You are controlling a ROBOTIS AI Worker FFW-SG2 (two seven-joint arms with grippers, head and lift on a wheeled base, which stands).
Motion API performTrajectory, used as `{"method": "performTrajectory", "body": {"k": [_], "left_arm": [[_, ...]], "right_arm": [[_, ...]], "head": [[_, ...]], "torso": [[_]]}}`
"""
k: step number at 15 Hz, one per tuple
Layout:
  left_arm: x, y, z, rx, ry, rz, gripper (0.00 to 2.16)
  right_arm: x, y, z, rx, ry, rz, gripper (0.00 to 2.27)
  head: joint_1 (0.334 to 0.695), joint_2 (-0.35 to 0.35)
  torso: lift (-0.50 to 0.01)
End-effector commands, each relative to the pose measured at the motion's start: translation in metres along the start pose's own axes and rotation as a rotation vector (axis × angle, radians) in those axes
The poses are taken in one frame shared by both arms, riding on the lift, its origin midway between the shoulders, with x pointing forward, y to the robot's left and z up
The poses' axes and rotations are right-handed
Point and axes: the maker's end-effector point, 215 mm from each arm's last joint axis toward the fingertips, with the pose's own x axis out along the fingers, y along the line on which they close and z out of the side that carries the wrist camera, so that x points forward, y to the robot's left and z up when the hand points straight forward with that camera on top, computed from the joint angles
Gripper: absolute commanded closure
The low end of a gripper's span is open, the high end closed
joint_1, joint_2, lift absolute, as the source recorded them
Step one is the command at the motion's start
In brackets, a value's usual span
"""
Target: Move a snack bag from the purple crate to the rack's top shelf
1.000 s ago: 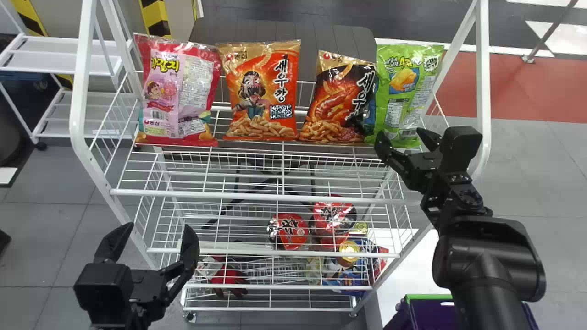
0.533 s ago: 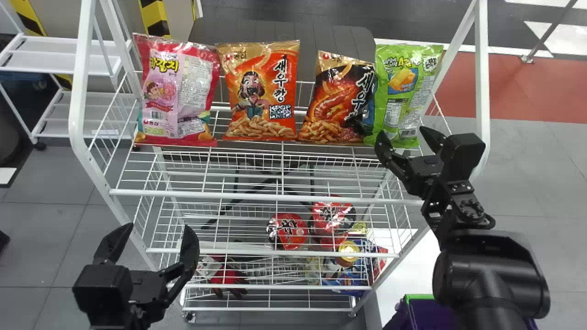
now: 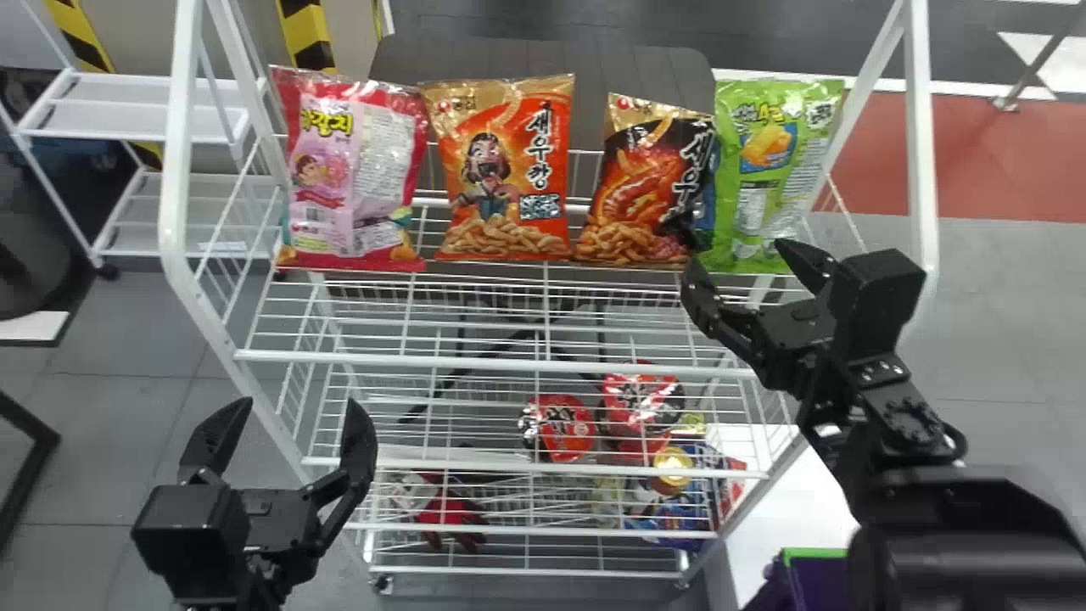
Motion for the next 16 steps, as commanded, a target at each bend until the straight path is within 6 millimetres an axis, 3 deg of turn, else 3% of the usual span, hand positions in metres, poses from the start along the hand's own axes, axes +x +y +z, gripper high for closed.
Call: {"method": "performTrajectory", "body": {"k": [1, 3, 5, 8, 11, 14, 16], "left_arm": [[-0.01, 0.024, 0.032, -0.017, -0.046, 0.036, 0.14], [-0.023, 0.036, 0.063, -0.031, -0.093, 0.052, 0.14], [-0.032, 0.045, 0.08, -0.048, -0.116, 0.063, 0.14], [-0.042, 0.047, 0.089, -0.065, -0.115, 0.068, 0.14], [-0.051, 0.034, 0.089, -0.062, -0.11, 0.073, 0.14], [-0.055, 0.012, 0.083, -0.058, -0.098, 0.059, 0.14], [-0.055, 0.008, 0.079, -0.073, -0.081, 0.051, 0.14]], "right_arm": [[-0.031, 0.039, 0.005, 0.006, -0.001, 0.054, 0.13], [-0.062, 0.066, 0.005, 0.036, 0.004, 0.094, 0.13], [-0.091, 0.078, 0.001, 0.064, 0.02, 0.106, 0.13], [-0.12, 0.074, -0.008, 0.141, 0.031, 0.097, 0.13], [-0.142, 0.065, -0.002, 0.176, -0.021, 0.074, 0.13], [-0.151, 0.067, -0.004, 0.189, -0.03, 0.071, 0.13], [-0.154, 0.067, -0.003, 0.19, -0.035, 0.059, 0.13]], "head": [[0.695, 0.008], [0.695, 0.059], [0.695, 0.124], [0.695, 0.17], [0.695, 0.165], [0.695, 0.133], [0.695, 0.108]], "torso": [[0.0], [0.0], [0.0], [0.0], [0.0], [0.0], [0.0]]}}
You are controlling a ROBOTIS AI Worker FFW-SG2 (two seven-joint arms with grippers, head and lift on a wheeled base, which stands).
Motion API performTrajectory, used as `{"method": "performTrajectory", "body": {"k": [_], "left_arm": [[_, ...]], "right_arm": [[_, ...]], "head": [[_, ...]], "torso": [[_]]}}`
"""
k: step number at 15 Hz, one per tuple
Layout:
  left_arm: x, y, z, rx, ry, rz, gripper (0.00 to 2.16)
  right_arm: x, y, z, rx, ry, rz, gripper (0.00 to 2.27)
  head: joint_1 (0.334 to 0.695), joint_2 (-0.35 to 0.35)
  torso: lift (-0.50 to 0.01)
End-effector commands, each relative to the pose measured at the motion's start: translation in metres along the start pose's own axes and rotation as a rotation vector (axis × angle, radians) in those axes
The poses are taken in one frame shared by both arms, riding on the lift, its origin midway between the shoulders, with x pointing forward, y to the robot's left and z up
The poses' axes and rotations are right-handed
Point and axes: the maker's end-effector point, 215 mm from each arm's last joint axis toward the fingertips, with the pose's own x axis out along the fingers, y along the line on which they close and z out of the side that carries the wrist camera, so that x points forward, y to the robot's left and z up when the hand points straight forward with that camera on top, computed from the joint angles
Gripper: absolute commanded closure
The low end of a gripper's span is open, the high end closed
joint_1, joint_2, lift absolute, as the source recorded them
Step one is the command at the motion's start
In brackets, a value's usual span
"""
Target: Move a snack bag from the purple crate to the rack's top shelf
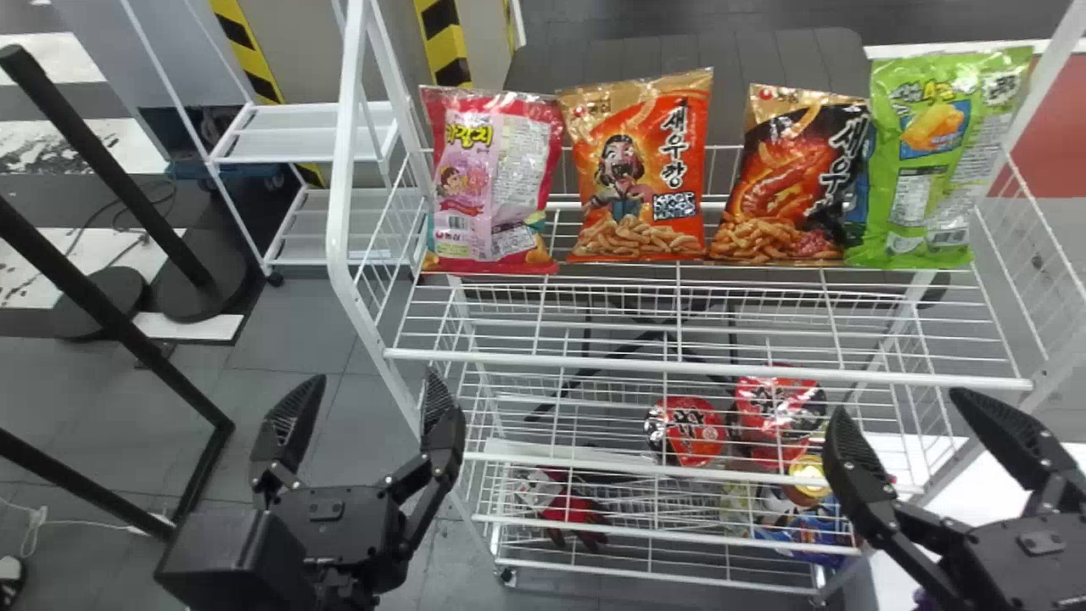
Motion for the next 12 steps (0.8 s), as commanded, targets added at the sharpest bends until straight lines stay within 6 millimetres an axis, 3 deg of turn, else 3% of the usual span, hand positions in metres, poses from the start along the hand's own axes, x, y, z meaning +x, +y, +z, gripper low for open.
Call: {"method": "performTrajectory", "body": {"k": [1, 6, 12], "left_arm": [[-0.001, -0.005, -0.003, -0.006, 0.013, -0.011, 0.14], [-0.009, -0.012, -0.006, 0.012, 0.015, -0.018, 0.14], [-0.01, -0.014, -0.004, 0.005, 0.012, -0.012, 0.14]], "right_arm": [[-0.004, 0.0, 0.001, 0.001, -0.003, -0.012, 0.13], [-0.006, -0.006, 0.014, -0.029, -0.049, -0.042, 0.13], [-0.009, -0.004, 0.014, -0.024, -0.05, -0.039, 0.13]], "head": [[0.695, 0.099], [0.695, 0.07], [0.695, 0.053]], "torso": [[0.0], [0.0], [0.0]]}}
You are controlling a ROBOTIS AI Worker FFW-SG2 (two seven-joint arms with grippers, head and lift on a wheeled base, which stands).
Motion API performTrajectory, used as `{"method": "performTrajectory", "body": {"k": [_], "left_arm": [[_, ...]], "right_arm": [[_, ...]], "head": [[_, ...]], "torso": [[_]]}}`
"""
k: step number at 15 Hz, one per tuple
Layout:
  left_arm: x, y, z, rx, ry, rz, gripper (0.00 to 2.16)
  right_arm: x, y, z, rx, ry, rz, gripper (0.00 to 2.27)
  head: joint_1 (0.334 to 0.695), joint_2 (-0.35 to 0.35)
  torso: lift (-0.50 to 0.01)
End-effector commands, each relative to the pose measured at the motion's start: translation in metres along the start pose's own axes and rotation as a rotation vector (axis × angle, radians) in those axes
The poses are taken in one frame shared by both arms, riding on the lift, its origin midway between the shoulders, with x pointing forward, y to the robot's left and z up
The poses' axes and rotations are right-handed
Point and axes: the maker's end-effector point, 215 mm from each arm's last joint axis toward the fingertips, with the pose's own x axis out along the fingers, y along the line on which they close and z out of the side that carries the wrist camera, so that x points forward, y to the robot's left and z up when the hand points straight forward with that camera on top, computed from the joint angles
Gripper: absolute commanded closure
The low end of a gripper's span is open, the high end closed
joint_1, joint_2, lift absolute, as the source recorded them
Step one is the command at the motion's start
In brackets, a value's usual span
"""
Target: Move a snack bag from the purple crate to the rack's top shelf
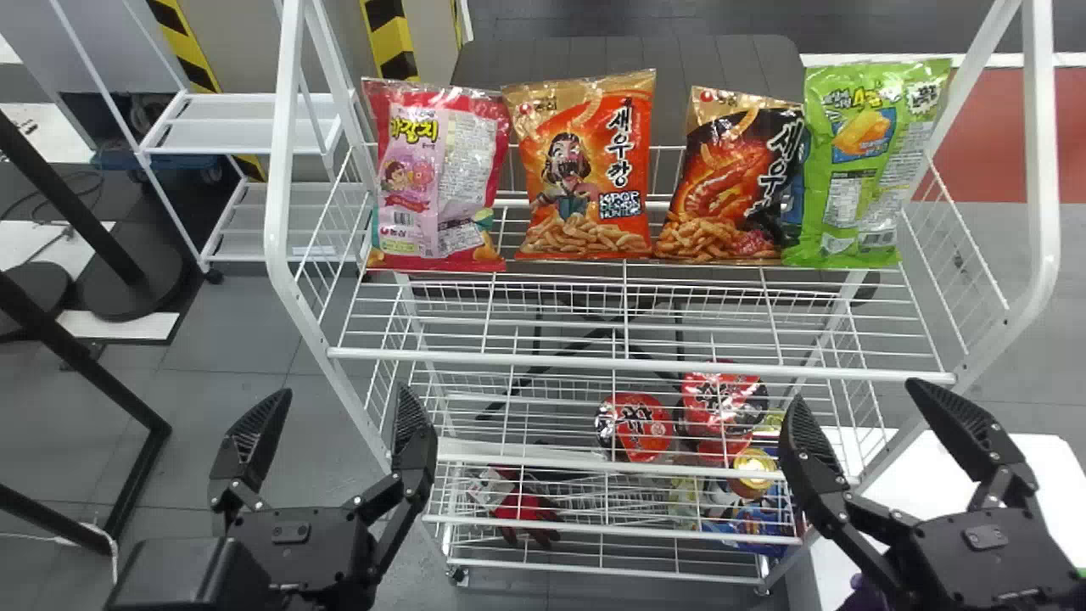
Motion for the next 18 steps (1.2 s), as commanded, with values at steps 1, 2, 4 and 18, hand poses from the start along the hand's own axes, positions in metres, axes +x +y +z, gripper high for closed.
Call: {"method": "performTrajectory", "body": {"k": [1, 2, 4, 18], "left_arm": [[0.0001, 0.0031, 0.0004, 0.003, -0.002, 0.013, 0.14], [-0.0004, 0.0035, 0.0007, 0.002, -0.003, 0.014, 0.14], [-0.0004, 0.0054, 0.0016, 0.002, -0.006, 0.022, 0.14], [0.0019, 0.0104, 0.0051, -0.019, -0.005, 0.025, 0.14]], "right_arm": [[-0.0012, 0.0004, -0.002, 0.002, 0.004, 0.0, 0.13], [-0.0016, -0.0004, -0.0045, 0.002, 0.009, -0.001, 0.13], [-0.0024, -0.0027, -0.0078, 0.002, 0.015, -0.005, 0.13], [-0.0017, 0.0012, -0.007, 0.008, 0.012, 0.009, 0.13]], "head": [[0.695, 0.053], [0.695, 0.055], [0.695, 0.06], [0.695, 0.072]], "torso": [[0.0], [0.0], [0.0], [0.0]]}}
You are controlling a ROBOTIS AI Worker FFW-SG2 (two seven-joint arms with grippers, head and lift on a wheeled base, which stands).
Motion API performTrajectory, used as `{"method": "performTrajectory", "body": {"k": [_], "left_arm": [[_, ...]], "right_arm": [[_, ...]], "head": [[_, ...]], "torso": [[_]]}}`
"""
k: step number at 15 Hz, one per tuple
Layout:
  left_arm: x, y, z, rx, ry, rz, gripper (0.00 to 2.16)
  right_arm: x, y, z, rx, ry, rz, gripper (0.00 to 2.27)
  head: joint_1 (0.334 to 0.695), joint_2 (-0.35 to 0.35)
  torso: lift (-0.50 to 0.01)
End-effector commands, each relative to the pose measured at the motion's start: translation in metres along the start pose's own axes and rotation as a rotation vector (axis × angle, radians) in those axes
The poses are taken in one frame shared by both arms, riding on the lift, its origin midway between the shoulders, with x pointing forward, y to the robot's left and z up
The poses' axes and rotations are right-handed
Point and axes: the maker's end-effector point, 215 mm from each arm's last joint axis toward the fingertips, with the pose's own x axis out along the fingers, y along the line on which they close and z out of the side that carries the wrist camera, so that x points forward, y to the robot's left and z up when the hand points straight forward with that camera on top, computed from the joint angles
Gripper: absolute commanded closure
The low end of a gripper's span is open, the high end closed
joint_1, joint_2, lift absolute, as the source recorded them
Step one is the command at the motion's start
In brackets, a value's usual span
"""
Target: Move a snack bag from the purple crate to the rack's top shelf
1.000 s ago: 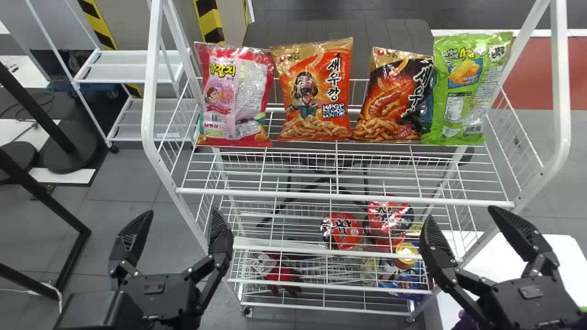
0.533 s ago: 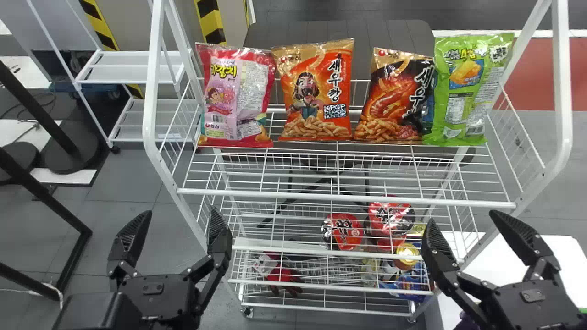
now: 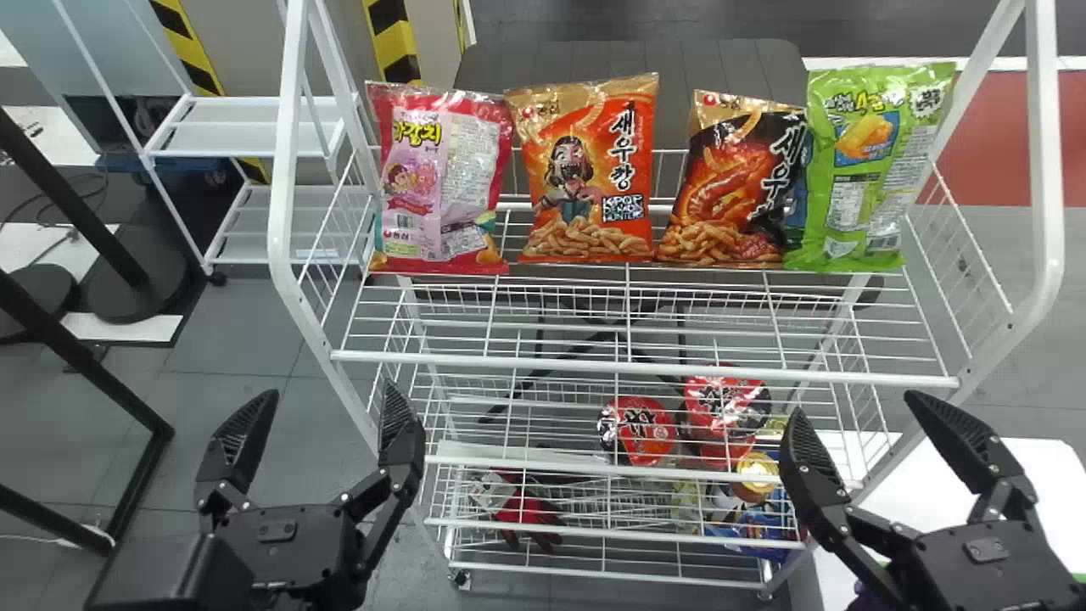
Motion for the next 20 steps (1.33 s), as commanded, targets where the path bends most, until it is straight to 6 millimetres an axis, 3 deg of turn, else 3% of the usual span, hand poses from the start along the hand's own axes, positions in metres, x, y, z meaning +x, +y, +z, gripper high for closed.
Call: {"method": "performTrajectory", "body": {"k": [1, 20], "left_arm": [[0.0001, 0.0004, 0.0023, -0.003, -0.007, 0.0, 0.14], [0.0016, -0.0013, 0.0014, -0.011, -0.006, -0.005, 0.14]], "right_arm": [[0.0, 0.0001, 0.0, 0.0, 0.0, 0.001, 0.13], [-0.0001, -0.0001, 0.0007, -0.005, -0.01, 0.006, 0.13]], "head": [[0.695, 0.074], [0.695, 0.074]], "torso": [[0.0], [0.0]]}}
